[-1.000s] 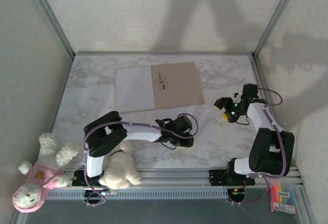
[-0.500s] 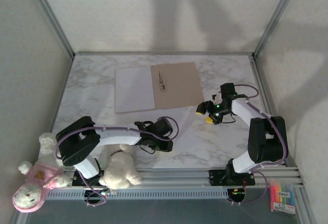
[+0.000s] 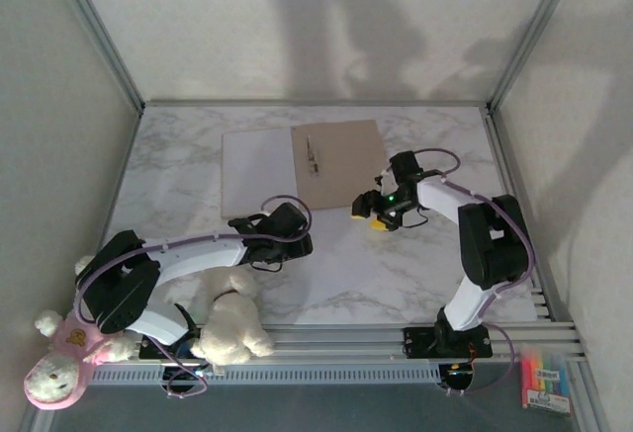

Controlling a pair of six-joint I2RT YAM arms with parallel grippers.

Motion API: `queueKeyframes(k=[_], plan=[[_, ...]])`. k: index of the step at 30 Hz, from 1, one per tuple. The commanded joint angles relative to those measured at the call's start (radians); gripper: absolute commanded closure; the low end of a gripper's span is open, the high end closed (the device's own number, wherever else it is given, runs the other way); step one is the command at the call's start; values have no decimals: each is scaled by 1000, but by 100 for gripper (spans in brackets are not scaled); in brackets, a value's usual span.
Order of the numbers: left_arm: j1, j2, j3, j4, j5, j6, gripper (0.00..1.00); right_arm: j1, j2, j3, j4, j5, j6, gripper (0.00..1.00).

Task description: Put the files into the folder

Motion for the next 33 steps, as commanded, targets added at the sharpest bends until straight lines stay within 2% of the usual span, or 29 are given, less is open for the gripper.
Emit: queueKeyframes(k=[1, 14, 20, 28, 33], plan=[[42, -32, -49, 42, -40, -22, 30, 31, 43, 50, 26, -22, 4, 31], [105, 49, -45, 150, 23, 49, 37, 68, 118, 88, 34, -18, 40, 31], [113, 82, -48, 198, 57, 66, 37, 72, 101, 50, 44, -41, 53, 31], [113, 99, -39, 263, 104, 86, 43, 72, 42, -30, 54, -51, 76, 31], [110, 109, -32, 279, 115, 91, 44, 71, -4, -105, 71, -51, 98, 32]])
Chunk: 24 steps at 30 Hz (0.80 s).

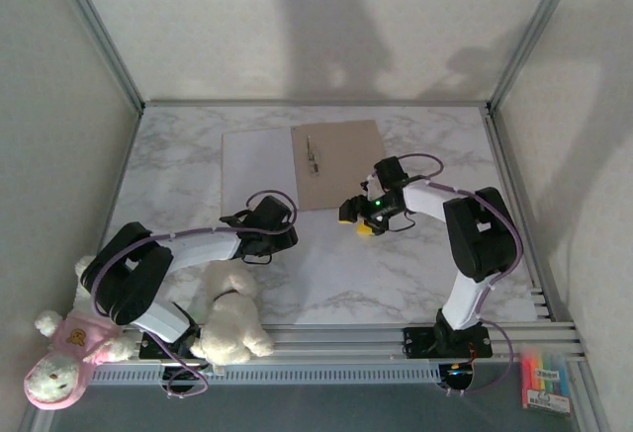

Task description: Put the files into the folder

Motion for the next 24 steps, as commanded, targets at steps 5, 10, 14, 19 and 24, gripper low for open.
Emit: queueKeyframes(k=[5, 10, 14, 19, 24], plan=[[-20, 47, 42, 128, 69, 23, 44, 11, -84, -127, -35, -6, 41, 32], [-38, 59, 61, 119, 62, 24, 43, 10, -146, -190, -21, 0, 61, 32], [-42, 73, 60, 129, 61, 22, 43, 11, -203, -227, -24, 9, 72, 32], [-50, 98, 70, 146, 65, 26, 43, 12, -265, -263, -36, 7, 81, 32], [-63, 127, 95, 161, 82, 37, 43, 11, -335, -300, -58, 22, 88, 32]])
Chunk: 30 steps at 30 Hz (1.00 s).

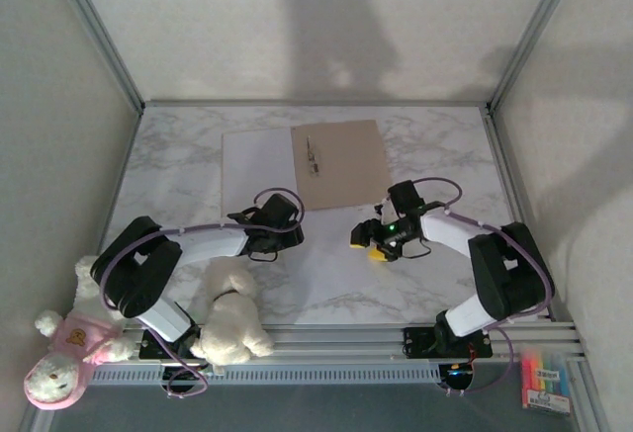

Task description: Put the files into the folder

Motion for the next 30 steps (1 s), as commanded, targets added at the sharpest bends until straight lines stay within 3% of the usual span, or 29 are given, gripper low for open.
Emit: queueKeyframes(k=[1, 19, 25, 30], plan=[[-40, 68, 36, 162, 98, 15, 43, 11, -57, -31, -39, 17, 19, 31], [-96, 231, 195, 177, 134, 62, 43, -1, -233, -100, -135, 114, 24, 30], [-109, 299, 272, 173, 154, 81, 43, -101, -302, -101, -147, 157, 16, 26], [-125, 370, 364, 160, 175, 103, 43, -232, -272, -110, -72, 126, 0, 26]])
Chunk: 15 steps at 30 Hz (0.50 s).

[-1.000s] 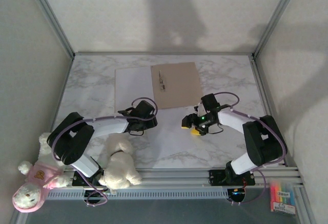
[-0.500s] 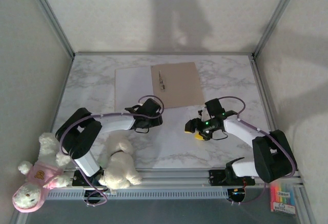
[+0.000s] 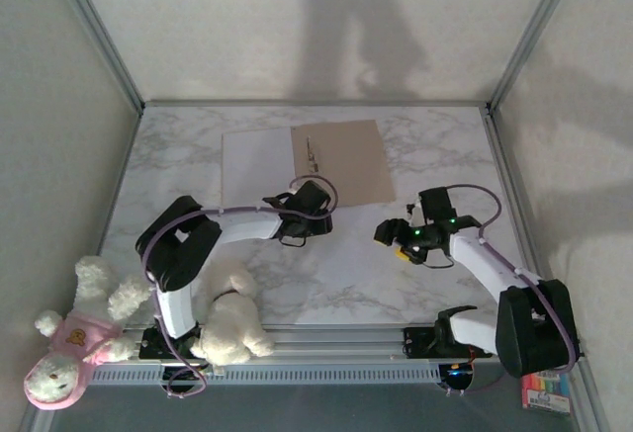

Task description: Put the files into the folder

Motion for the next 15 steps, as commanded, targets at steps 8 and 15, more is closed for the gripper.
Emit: queueKeyframes(k=[8, 15], plan=[[-53, 202, 212, 90, 178, 48, 44, -146, 90, 57, 88, 6, -37, 24], [-38, 127, 248, 9, 132, 89, 42, -146, 179, 159, 106, -58, -39, 26]])
